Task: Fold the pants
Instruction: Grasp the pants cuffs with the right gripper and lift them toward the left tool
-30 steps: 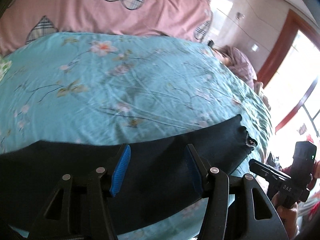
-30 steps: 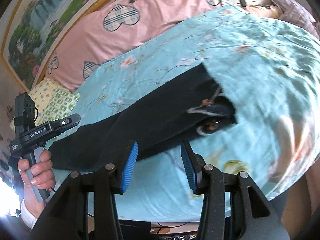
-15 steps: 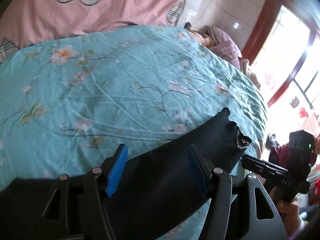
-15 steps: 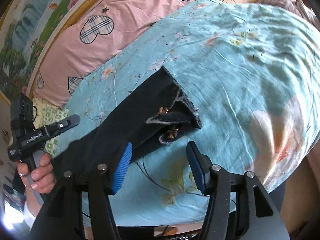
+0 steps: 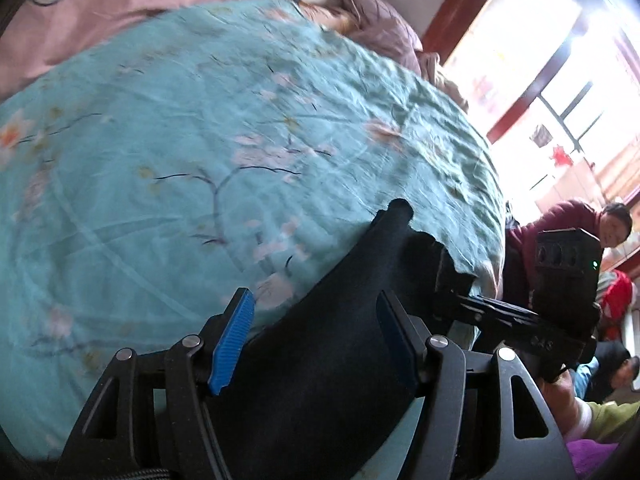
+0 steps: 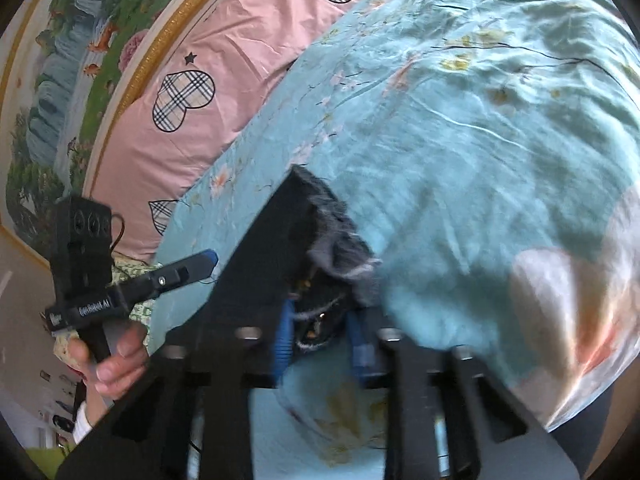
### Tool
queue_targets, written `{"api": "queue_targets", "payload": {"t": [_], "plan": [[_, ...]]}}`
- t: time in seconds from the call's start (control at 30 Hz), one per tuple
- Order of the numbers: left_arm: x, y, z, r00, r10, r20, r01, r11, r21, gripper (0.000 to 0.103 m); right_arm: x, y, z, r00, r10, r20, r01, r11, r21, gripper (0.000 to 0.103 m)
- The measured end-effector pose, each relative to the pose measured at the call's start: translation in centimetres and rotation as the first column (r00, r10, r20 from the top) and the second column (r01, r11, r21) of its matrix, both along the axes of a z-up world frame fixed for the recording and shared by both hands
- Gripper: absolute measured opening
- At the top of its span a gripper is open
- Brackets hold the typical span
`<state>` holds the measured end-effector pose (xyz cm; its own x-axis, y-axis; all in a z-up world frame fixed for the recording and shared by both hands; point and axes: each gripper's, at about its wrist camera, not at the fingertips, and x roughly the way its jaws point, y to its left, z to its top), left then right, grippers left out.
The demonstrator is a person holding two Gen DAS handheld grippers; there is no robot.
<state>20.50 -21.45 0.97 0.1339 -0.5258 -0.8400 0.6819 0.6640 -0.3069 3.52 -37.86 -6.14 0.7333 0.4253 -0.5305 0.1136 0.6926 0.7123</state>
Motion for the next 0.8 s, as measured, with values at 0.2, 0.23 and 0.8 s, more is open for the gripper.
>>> {"api": "queue_targets", "payload": {"t": [0.2,0.23,0.8], "plan": [[1.0,-4.7,-1.1,0.988,-0.136,-0.070,0.138,0.990,0.038,0.064,-0.2,-0.3,0.1,0.999,0.016,0.045,-0.015,1.000,-0.019,0.015],[1.0,-5.6,-1.3,0.983,-0.168,-0.074,0.173,0.984,0.053,0.064,-0.3,-0.4,0.2,0.998,0.016,0.056,-0.015,1.000,-0.026,0.014],[-0.9,-7.9,0.0,0.970,-0.244,0.007,0.244,0.969,0.032,0.010,-0.4,-0.6,1.5,0.986,0.103,0.131,-0.096,0.994,-0.055,0.013]]}}
